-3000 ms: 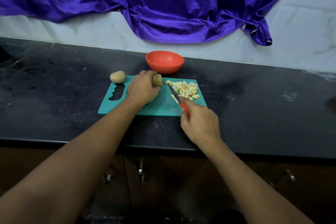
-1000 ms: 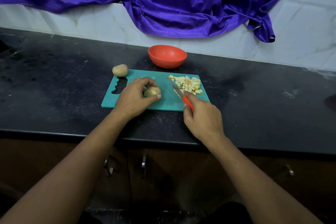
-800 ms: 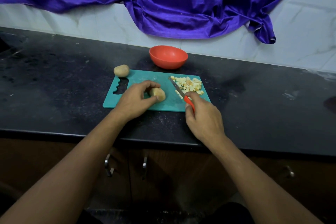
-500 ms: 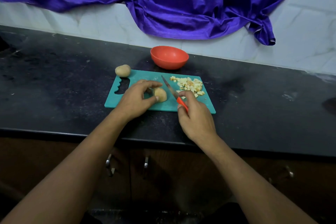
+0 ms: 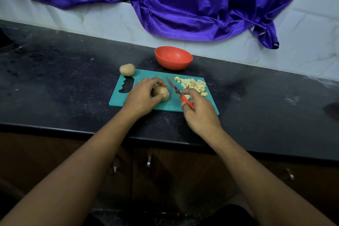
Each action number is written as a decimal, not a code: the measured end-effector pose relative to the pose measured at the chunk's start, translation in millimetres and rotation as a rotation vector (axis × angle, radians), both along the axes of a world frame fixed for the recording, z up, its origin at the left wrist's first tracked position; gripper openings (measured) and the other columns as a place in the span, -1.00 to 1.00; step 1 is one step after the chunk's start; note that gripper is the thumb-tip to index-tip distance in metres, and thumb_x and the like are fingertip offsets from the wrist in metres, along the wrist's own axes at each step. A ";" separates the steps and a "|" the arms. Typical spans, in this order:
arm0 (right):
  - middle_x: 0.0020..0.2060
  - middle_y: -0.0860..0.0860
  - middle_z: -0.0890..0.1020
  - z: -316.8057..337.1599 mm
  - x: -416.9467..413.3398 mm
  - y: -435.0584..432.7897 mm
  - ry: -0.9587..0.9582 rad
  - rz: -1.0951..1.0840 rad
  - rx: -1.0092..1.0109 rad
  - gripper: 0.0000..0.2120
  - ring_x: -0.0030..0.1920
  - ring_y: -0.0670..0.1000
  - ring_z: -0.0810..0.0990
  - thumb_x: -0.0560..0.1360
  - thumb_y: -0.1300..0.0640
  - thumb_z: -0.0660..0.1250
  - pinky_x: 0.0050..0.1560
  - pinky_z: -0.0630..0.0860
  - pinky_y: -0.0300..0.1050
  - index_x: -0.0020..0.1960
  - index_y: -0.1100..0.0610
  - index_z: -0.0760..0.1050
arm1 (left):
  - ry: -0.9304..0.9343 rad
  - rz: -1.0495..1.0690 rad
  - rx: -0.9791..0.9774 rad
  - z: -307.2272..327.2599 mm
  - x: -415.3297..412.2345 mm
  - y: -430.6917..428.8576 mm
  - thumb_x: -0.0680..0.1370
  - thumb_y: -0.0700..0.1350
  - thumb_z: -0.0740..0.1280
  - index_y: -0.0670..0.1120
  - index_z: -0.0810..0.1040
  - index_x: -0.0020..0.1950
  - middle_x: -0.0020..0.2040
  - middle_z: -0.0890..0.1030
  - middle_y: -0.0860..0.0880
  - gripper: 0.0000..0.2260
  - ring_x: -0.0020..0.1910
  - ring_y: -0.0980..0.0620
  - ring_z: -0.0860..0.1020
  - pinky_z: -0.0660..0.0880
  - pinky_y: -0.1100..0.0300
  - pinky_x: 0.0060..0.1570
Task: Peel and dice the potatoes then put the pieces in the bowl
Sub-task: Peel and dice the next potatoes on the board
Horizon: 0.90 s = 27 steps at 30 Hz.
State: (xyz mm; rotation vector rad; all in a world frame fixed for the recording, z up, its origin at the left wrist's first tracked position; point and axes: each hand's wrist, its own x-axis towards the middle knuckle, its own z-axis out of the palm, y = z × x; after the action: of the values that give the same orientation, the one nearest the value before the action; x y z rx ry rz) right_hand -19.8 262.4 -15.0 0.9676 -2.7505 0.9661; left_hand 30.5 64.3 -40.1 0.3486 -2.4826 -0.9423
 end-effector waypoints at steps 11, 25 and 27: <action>0.37 0.04 0.58 55.0 -4.3 -18.4 0.003 0.012 0.301 -0.49 0.26 0.14 0.56 0.58 0.18 0.20 0.19 0.54 0.03 0.49 -0.10 0.46 | 0.024 -0.011 0.144 -4.5 -1.8 -6.8 0.50 -0.03 0.54 0.11 0.58 0.26 0.15 0.63 0.17 -0.65 0.15 0.17 0.59 0.53 -0.01 0.29; -0.17 0.18 0.72 99.7 -29.1 -64.4 -0.165 0.030 0.564 -0.81 -0.41 0.05 0.47 0.54 0.22 0.26 -0.44 0.34 -0.18 -0.06 0.25 0.65 | 0.031 -0.034 0.101 -4.5 -1.1 -7.8 0.51 -0.04 0.53 0.11 0.58 0.26 0.13 0.63 0.18 -0.66 0.15 0.17 0.58 0.54 -0.02 0.27; -0.27 0.12 0.66 108.5 -28.7 -68.6 -0.173 0.044 0.609 -0.82 -0.44 0.02 0.44 0.58 0.21 0.25 -0.46 0.33 -0.20 -0.11 0.23 0.59 | 0.024 -0.034 0.091 -4.6 -1.2 -8.2 0.52 -0.03 0.52 0.11 0.58 0.27 0.16 0.64 0.17 -0.66 0.17 0.16 0.58 0.54 -0.03 0.28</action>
State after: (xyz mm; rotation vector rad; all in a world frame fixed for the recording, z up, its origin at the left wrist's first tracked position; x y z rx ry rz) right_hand -48.5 193.8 93.5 1.0482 -3.2604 0.2018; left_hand 29.3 56.2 -44.7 0.3240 -2.4360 -1.0690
